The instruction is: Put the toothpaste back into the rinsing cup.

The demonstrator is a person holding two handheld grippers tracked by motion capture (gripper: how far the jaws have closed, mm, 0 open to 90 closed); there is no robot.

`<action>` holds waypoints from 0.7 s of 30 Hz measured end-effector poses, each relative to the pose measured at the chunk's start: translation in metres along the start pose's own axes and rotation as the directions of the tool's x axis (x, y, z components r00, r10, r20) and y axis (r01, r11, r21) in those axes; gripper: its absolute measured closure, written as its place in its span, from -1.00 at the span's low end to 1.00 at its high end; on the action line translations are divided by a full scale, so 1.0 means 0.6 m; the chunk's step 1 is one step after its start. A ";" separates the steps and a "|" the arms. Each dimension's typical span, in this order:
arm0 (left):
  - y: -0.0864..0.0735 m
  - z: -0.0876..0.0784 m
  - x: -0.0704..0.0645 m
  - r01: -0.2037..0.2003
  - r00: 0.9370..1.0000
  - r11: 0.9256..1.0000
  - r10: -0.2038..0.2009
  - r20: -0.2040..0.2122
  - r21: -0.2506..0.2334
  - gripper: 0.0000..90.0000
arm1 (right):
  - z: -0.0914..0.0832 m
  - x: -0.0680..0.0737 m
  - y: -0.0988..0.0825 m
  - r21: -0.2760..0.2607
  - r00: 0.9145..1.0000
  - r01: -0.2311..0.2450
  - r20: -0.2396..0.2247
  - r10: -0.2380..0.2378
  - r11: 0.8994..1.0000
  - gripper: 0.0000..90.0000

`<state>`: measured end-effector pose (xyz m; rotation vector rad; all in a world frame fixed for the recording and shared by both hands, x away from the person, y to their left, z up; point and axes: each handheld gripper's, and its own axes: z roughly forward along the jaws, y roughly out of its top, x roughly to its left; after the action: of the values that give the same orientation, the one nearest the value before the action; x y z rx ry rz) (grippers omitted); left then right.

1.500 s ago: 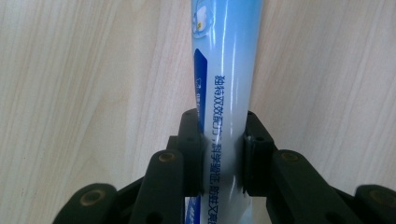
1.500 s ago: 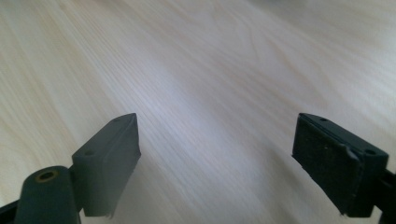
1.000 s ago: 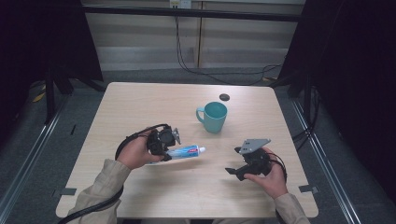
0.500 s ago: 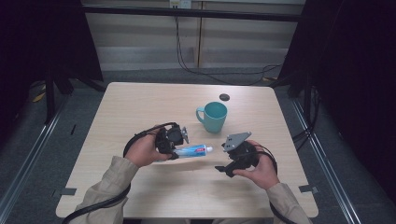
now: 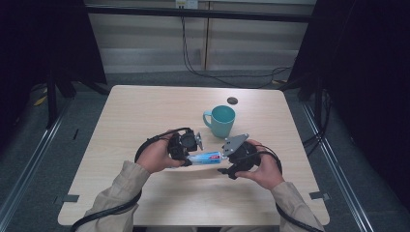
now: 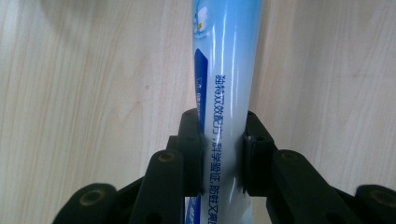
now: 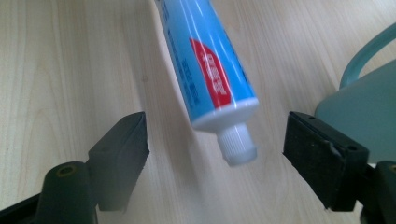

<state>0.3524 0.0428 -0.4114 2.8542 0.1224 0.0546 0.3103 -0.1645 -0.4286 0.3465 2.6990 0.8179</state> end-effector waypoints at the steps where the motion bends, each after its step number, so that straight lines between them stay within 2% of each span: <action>1: 0.002 0.000 -0.001 -0.005 1.000 1.000 0.005 0.004 -0.004 0.64 | 0.000 -0.001 0.002 -0.002 1.000 0.008 -0.001 -0.008 1.000 -0.49; 11: 0.020 -0.002 -0.007 -0.026 0.999 0.999 0.027 0.026 -0.037 0.64 | 0.011 -0.003 0.011 0.028 0.998 0.053 -0.039 -0.052 0.998 -0.26; 12: 0.022 -0.001 -0.008 -0.036 0.999 0.999 0.037 0.026 -0.040 0.64 | 0.014 -0.003 0.012 0.044 0.997 0.060 -0.045 -0.058 0.997 -0.15; 13: 0.023 -0.001 -0.010 -0.030 0.999 0.999 0.031 0.032 -0.043 0.64 | 0.014 -0.003 0.012 0.044 0.997 0.060 -0.045 -0.058 0.997 -0.15; 15: 0.024 0.000 -0.011 -0.033 0.999 0.998 0.035 0.024 -0.057 0.64 | 0.017 -0.004 0.012 0.073 0.996 0.066 -0.056 -0.062 0.995 0.00; 16: 0.025 0.000 -0.011 -0.034 0.999 0.998 0.036 0.034 -0.059 0.64 | 0.018 -0.005 0.012 0.081 0.996 0.064 -0.066 -0.059 0.995 0.11; 18: 0.027 0.001 -0.013 -0.041 0.999 0.998 0.043 0.030 -0.055 0.64 | 0.017 -0.006 0.012 0.090 0.996 0.063 -0.066 -0.057 0.994 0.14; 19: 0.029 0.001 -0.013 -0.046 0.998 0.998 0.048 0.044 -0.053 0.63 | 0.018 -0.006 0.011 0.099 0.996 0.062 -0.071 -0.055 0.993 0.17; 21: 0.029 0.003 -0.010 -0.038 0.998 0.997 0.042 0.054 -0.064 0.62 | 0.020 -0.009 0.011 0.121 0.995 0.038 -0.099 -0.027 0.992 0.22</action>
<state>0.3478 0.0249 -0.4082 2.7924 0.0514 -0.0120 0.3207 -0.1547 -0.4329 0.2962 2.8455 0.6776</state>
